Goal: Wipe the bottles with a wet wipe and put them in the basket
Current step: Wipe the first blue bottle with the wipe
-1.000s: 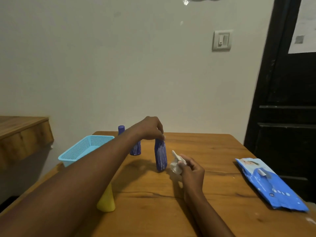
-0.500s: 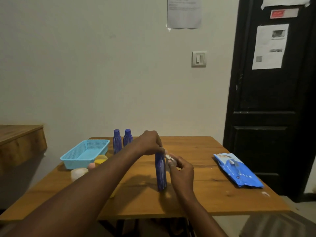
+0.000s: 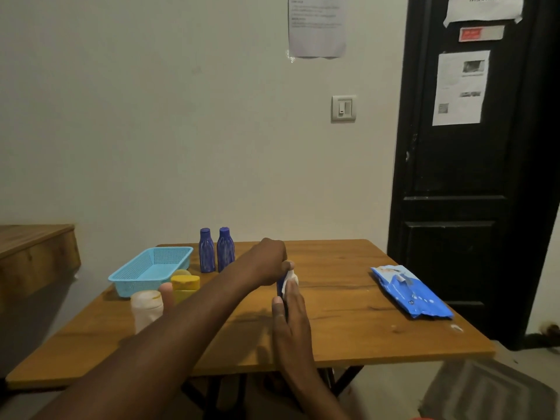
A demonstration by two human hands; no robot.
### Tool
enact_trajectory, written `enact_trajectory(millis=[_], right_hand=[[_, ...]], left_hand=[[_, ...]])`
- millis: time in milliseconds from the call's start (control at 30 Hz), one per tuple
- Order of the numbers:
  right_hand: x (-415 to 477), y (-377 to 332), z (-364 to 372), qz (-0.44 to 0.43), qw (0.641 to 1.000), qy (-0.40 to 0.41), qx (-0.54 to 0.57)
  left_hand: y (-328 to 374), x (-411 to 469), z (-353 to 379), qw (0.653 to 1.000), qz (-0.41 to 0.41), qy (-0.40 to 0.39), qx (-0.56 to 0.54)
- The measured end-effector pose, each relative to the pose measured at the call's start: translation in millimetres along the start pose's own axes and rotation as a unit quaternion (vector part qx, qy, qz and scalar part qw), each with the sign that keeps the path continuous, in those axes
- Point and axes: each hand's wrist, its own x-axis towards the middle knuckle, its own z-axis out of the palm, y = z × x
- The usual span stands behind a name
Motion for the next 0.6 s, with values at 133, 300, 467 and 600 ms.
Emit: enact_trajectory(millis=[133, 300, 467, 600], right_hand=[[13, -1, 1, 0.013, 1.0, -0.016, 0.002], [38, -5, -9, 0.057, 0.998, -0.026, 0.028], [15, 4, -14, 0.053, 0.997, -0.046, 0.018], [-9, 15, -7, 0.055, 0.998, -0.042, -0.005]], left_hand=[[3, 4, 0, 1.0, 0.009, -0.012, 0.002], [5, 7, -2, 1.0, 0.018, -0.01, 0.005], [2, 5, -3, 1.0, 0.024, -0.007, -0.013], [1, 5, -3, 0.999, 0.025, -0.003, -0.032]])
